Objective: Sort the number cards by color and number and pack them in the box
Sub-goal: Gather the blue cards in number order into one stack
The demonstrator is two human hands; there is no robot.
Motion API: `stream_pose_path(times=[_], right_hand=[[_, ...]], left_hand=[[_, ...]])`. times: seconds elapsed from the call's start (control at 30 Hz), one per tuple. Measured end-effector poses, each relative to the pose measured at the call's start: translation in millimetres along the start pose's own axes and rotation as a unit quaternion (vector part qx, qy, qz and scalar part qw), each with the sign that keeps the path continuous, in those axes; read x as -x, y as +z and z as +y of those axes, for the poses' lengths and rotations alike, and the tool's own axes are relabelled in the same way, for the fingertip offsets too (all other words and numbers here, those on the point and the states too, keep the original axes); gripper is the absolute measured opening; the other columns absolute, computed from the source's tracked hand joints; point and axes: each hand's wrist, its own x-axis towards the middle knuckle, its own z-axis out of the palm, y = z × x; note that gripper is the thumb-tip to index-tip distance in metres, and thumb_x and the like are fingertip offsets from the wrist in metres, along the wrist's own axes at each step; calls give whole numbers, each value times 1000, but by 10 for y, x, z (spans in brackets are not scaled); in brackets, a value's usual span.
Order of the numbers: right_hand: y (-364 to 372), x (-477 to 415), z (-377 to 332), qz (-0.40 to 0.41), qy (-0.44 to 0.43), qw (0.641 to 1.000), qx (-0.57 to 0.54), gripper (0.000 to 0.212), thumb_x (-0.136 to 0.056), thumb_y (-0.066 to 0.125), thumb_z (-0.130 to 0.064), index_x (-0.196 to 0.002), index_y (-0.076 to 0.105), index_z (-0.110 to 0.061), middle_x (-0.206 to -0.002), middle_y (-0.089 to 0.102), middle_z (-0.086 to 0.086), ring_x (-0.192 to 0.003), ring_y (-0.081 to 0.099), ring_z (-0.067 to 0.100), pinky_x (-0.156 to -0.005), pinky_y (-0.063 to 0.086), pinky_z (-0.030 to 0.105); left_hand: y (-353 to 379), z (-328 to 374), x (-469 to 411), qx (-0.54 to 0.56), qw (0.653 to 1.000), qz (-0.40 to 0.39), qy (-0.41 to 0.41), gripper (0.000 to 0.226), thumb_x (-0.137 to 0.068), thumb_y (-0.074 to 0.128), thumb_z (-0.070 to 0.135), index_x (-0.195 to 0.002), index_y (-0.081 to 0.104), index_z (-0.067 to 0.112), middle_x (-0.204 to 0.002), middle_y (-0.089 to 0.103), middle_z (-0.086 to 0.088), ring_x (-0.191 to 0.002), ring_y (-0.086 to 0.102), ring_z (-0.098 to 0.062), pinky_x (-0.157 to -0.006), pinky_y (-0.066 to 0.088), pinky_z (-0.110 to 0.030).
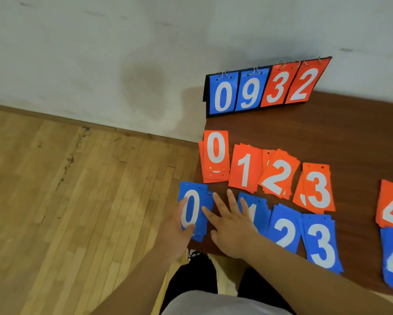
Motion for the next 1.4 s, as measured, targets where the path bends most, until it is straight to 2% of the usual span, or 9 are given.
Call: stream_pose_path(times=[0.27, 0.4, 0.57, 0.67, 0.77, 0.9, 1.0, 1.17, 1.4], right_hand=[[-189, 242, 150, 59, 25, 959, -277, 59, -101, 48, -42, -154, 23, -50, -167, 10, -8, -153, 16, 19, -124, 22, 44], [-343, 461, 280, 34, 21, 862, -505, 49, -103, 54, -36, -139, 35, -63, -137, 50, -19, -111, 56, -8, -90, 44, 13], [-453, 692, 623, 79, 45, 794, -601, 40, -102, 58, -25, -124, 55, -57, -123, 61, -13, -96, 69, 20, -90, 59, 41], [-460, 871, 1000, 137, 77, 804, -573, 31, -101, 60, -17, -114, 60, -45, -116, 62, -13, -92, 66, 16, -77, 61, 33], [-355, 1045, 1522, 182, 123, 808, -547, 30, -102, 56, -14, -110, 58, -43, -106, 62, -8, -67, 60, 13, -55, 53, 29], [-130, 1353, 2176, 176, 166, 816, -525, 32, -101, 51, -10, -115, 58, -37, -87, 65, 17, -43, 42, 13, -40, 36, 28], [-7, 1561, 2450, 181, 175, 821, -512, 31, -100, 52, -9, -112, 59, -37, -81, 65, 3, -53, 58, 26, -44, 48, 37], [113, 1763, 2588, 159, 164, 830, -509, 31, -100, 56, -11, -102, 57, -41, -90, 59, -20, -100, 66, 46, -72, 59, 58], [75, 1740, 2525, 153, 151, 832, -511, 28, -102, 56, -13, -105, 55, -40, -101, 58, -18, -78, 68, 18, -70, 62, 50]], left_hand=[[-155, 206, 133, 57, 994, 72, -64, 54, -95, 61, 4, -120, 53, 51, -136, 55, 21, -115, 63, -17, -88, 56, -26], [-175, 552, 264, 104, 991, 82, -24, 51, -93, 65, 6, -114, 55, 51, -129, 56, 25, -114, 60, -5, -86, 55, -24], [209, 1187, 397, 133, 991, 9, 32, 52, -92, 65, 5, -116, 56, 51, -122, 58, 27, -107, 61, 5, -89, 58, -29], [553, 1487, 428, 138, 989, -31, 50, 54, -94, 64, 6, -118, 54, 52, -124, 60, 18, -109, 60, 1, -86, 58, -25], [859, 1587, 403, 64, 997, 36, 28, 50, -95, 69, 26, -133, 45, 47, -117, 58, 11, -106, 60, -7, -77, 53, -20], [1256, 1378, 351, -129, 984, 80, -89, 84, -84, 77, 45, -152, 30, 30, -139, 40, -4, -129, 44, -28, -102, 45, -40], [1469, 1325, 348, -222, 963, 81, -131, 91, -83, 77, 47, -153, 22, 31, -143, 30, -6, -130, 35, -35, -103, 43, -44], [1563, 1346, 341, -159, 969, 109, -157, 93, -82, 84, 28, -153, 24, 28, -134, 33, -10, -116, 49, -34, -98, 47, -43], [1575, 1339, 492, -68, 986, 126, -91, 73, -90, 74, 11, -150, 39, 32, -134, 46, -6, -100, 58, -19, -75, 50, -26]])
